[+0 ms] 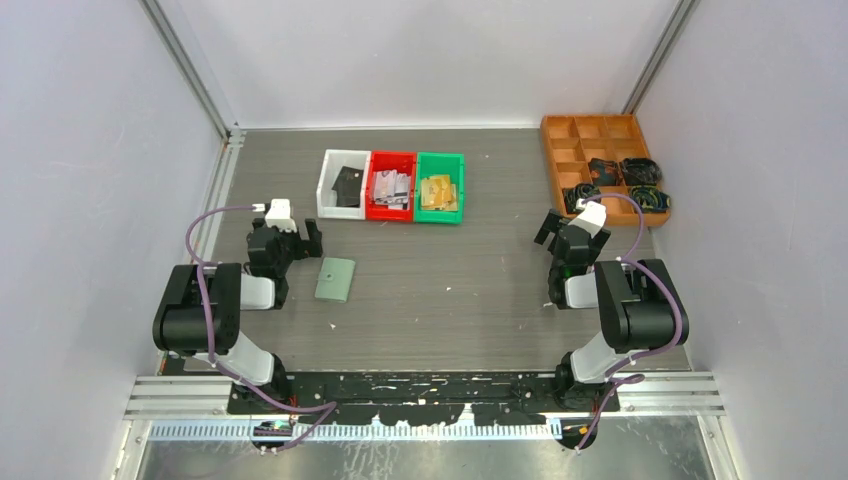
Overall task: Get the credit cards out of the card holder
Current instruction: Move the storage box to the center of the board.
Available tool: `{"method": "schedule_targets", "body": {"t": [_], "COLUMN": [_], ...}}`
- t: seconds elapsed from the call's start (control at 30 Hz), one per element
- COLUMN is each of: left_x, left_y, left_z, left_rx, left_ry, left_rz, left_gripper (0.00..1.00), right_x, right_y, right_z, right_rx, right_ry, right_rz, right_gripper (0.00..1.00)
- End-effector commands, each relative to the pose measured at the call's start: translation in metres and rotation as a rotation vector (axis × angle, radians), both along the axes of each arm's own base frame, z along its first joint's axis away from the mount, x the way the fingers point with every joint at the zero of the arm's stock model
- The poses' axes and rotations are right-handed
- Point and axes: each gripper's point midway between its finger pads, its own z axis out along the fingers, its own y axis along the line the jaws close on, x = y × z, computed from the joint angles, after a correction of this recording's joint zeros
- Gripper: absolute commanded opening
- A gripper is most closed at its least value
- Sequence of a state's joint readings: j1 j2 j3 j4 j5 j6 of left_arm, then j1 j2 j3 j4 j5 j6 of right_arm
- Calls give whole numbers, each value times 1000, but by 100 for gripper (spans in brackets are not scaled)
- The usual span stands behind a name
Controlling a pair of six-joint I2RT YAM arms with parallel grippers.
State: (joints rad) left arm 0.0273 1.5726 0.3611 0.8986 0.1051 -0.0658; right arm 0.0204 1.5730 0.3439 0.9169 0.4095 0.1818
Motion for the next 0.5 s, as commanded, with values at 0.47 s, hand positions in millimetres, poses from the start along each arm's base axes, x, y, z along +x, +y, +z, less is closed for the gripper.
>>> {"method": "schedule_targets", "body": {"t": [0.47], "left_x": [7], "left_y": [2], "left_z": [19], "left_rx": [25], "left_ry": [-67], "left_rz": [-3], "left_gripper": [100], "right_x": [0], "right_y": [-9], "right_z": [36], "right_rx": [-11], "right_ry": [-32], "right_rz": [-66], "right_gripper": [99]}}
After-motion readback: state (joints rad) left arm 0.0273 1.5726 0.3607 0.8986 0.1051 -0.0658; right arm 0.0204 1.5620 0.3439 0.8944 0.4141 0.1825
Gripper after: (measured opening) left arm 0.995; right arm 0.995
